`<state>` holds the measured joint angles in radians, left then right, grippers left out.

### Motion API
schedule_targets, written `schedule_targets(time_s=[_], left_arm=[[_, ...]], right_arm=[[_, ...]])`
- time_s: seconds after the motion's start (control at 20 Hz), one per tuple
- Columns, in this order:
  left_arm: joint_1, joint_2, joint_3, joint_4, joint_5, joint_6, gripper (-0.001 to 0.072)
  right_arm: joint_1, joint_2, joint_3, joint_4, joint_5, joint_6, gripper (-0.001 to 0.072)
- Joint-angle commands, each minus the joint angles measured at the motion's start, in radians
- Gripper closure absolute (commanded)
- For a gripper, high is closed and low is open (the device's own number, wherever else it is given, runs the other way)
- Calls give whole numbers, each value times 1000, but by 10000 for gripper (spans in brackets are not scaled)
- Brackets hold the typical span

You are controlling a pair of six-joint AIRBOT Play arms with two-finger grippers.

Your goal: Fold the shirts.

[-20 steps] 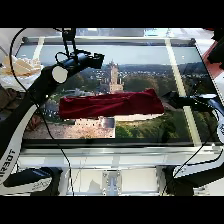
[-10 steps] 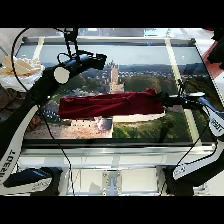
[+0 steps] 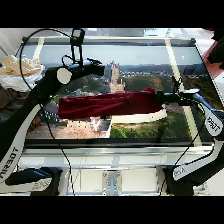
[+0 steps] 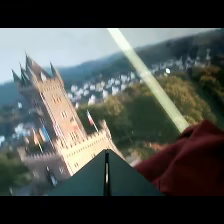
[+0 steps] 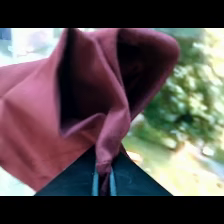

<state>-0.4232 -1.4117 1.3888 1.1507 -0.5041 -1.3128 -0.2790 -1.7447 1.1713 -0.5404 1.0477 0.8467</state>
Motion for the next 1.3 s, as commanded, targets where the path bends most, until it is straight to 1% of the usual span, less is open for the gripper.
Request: schedule_targets(time_s=[0.0, 0.05, 0.15, 0.25, 0.4, 0.5, 0.6, 0.8, 1.0, 1.15, 1.25], left_arm=[[0, -78, 0, 9, -160, -137, 697], [-2, -116, 0, 8, -222, -187, 696], [-6, -188, 0, -14, -280, -199, 696], [-14, -241, 0, -38, -266, -199, 697], [-16, -303, 0, -59, -266, -202, 697], [-19, -329, 0, -59, -270, -208, 698], [-23, -346, 0, -59, -260, -206, 697], [-26, -392, 0, -60, -219, -206, 697], [-26, -417, 0, -59, -207, -206, 697], [-25, -417, 3, -58, -163, -206, 696], [-8, -406, 35, -42, -189, -206, 696]], right_arm=[[3, 9, 55, 3, 97, 27, 688], [3, 19, 80, 3, 128, 30, 689], [5, 48, 135, 0, 183, 76, 689], [11, 78, 180, -11, 230, 108, 689], [37, 130, 240, -73, 256, 158, 689], [76, 147, 285, -116, 271, 193, 690], [133, 147, 326, -122, 285, 213, 690], [294, 147, 396, -127, 270, 228, 690], [433, 147, 476, -126, 200, 237, 691], [519, 147, 498, -127, 142, 261, 691], [570, 147, 498, -130, 107, 269, 691]])
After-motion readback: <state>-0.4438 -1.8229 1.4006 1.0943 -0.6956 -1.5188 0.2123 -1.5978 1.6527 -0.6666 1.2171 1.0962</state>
